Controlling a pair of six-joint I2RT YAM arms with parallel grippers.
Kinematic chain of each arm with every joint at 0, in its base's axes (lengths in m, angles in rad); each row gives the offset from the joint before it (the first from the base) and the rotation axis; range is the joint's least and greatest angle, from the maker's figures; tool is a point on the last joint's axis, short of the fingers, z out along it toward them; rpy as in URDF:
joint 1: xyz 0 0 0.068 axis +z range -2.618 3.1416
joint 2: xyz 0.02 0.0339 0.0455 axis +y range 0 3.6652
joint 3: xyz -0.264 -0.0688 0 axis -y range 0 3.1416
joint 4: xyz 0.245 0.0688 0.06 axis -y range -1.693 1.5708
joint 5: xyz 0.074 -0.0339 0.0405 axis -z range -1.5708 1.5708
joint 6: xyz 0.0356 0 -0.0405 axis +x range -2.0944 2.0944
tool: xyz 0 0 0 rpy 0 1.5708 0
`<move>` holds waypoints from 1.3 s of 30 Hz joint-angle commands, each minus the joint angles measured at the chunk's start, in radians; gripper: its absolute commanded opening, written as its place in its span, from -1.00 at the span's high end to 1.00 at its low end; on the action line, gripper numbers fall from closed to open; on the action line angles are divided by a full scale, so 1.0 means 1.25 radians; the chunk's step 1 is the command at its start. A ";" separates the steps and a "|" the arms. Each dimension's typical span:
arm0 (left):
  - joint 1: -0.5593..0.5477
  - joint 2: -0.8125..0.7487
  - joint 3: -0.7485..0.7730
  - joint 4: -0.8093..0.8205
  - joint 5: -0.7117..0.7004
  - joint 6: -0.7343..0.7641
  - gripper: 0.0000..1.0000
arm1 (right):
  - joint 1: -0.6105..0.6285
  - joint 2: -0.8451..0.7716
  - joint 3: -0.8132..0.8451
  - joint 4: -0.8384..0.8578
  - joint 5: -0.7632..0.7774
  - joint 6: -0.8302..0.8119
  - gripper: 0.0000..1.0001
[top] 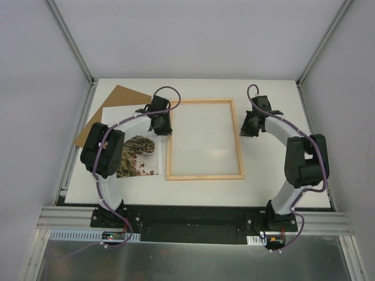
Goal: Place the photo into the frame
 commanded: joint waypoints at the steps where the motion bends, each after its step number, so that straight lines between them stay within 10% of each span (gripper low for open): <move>1: -0.035 0.011 0.042 -0.007 0.002 0.023 0.54 | -0.007 -0.054 -0.011 0.006 0.017 -0.008 0.78; 39: -0.162 0.237 0.350 -0.050 0.102 0.045 0.60 | -0.029 -0.161 -0.083 0.067 0.072 0.010 0.78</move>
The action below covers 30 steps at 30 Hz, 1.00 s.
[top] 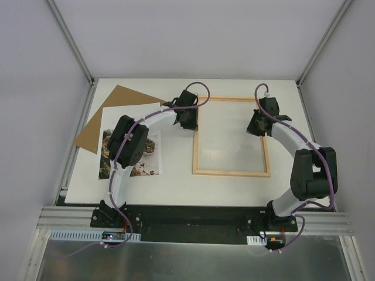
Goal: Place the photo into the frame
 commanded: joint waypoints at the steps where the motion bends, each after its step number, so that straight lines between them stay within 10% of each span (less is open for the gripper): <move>1: -0.017 0.008 0.032 -0.014 0.037 0.024 0.60 | -0.005 -0.035 -0.009 0.021 0.013 0.006 0.78; 17: 0.068 -0.459 -0.208 -0.101 -0.126 -0.080 -0.03 | 0.133 -0.066 0.040 0.048 -0.086 -0.011 0.24; 30: 0.237 -0.951 -0.470 -0.332 -0.152 -0.071 -0.43 | 0.354 0.256 0.242 0.279 -0.334 0.141 0.17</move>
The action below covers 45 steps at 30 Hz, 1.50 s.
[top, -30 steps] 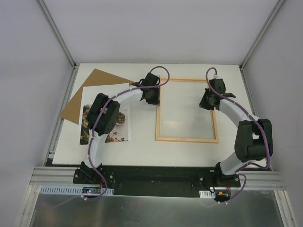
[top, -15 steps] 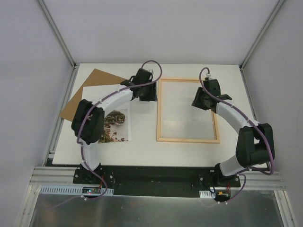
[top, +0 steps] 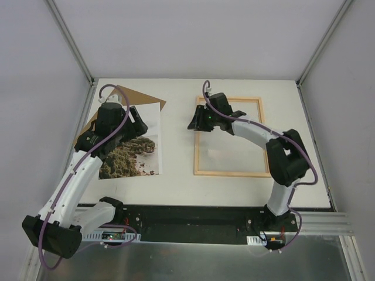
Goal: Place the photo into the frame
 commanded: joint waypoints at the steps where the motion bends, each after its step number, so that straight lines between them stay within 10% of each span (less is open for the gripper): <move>1: 0.010 -0.068 -0.040 -0.113 -0.018 0.025 -0.43 | 0.035 0.136 0.120 0.115 -0.097 0.073 0.17; 11: 0.011 -0.123 -0.101 -0.132 -0.008 0.038 -0.45 | 0.076 0.414 0.361 0.171 -0.141 0.163 0.08; 36: 0.011 -0.101 -0.084 -0.136 -0.023 0.056 -0.46 | 0.123 0.655 0.566 0.278 -0.140 0.319 0.07; 45: 0.010 -0.039 -0.072 -0.134 -0.028 0.056 -0.42 | 0.123 0.661 0.577 0.305 -0.147 0.340 0.48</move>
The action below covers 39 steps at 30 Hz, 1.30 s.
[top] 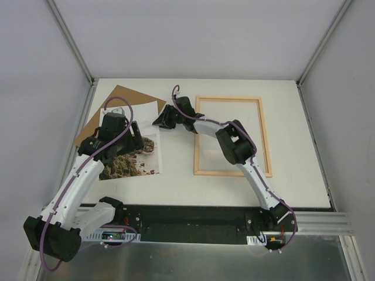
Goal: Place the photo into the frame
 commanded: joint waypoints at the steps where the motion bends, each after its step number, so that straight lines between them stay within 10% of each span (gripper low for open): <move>1: 0.001 0.029 0.028 -0.013 -0.014 0.013 -0.42 | 0.008 0.005 0.022 0.012 -0.011 0.012 0.62; 4: -0.024 0.058 0.036 -0.014 -0.047 0.010 -0.41 | 0.008 -0.023 0.007 0.015 -0.017 0.017 0.98; 26: -0.465 0.430 0.357 -0.149 -0.344 -0.123 -0.38 | 0.022 -0.577 -0.430 -0.214 0.111 0.035 0.99; 39: -0.566 0.569 0.499 -0.307 -0.467 -0.201 -0.31 | 0.027 -0.697 -0.497 -0.293 0.155 0.039 0.99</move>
